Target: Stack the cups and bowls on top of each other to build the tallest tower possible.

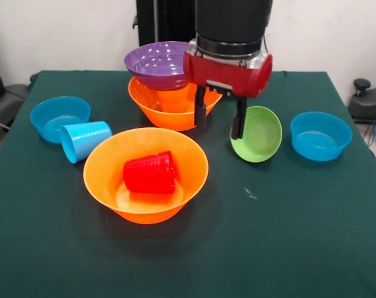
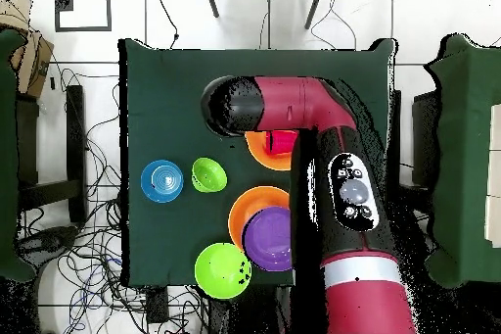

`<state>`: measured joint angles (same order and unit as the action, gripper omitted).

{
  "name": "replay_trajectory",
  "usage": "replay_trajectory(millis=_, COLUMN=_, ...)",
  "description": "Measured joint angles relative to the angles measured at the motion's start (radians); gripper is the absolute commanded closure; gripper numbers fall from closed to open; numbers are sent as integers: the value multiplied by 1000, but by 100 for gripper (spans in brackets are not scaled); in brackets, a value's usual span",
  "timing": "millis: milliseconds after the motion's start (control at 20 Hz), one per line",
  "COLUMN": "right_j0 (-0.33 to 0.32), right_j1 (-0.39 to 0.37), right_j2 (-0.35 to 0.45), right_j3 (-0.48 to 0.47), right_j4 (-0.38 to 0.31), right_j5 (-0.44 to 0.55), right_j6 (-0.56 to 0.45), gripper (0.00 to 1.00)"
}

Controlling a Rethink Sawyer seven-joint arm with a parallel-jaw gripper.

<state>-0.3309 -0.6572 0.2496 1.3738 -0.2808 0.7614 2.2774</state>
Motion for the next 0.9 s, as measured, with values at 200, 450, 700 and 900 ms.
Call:
replay_trajectory(millis=200, right_j0=-12, right_j1=-22, right_j2=6, right_j3=0, right_j4=0, right_j5=0, right_j6=0, gripper=0)
replay_trajectory(millis=450, right_j0=-59, right_j1=-41, right_j2=35, right_j3=0, right_j4=1, right_j5=8, right_j6=-2, gripper=0)
replay_trajectory(millis=700, right_j0=-107, right_j1=-45, right_j2=68, right_j3=0, right_j4=1, right_j5=29, right_j6=-17, gripper=0)
replay_trajectory(millis=900, right_j0=-158, right_j1=-45, right_j2=97, right_j3=0, right_j4=0, right_j5=37, right_j6=-41, gripper=0)
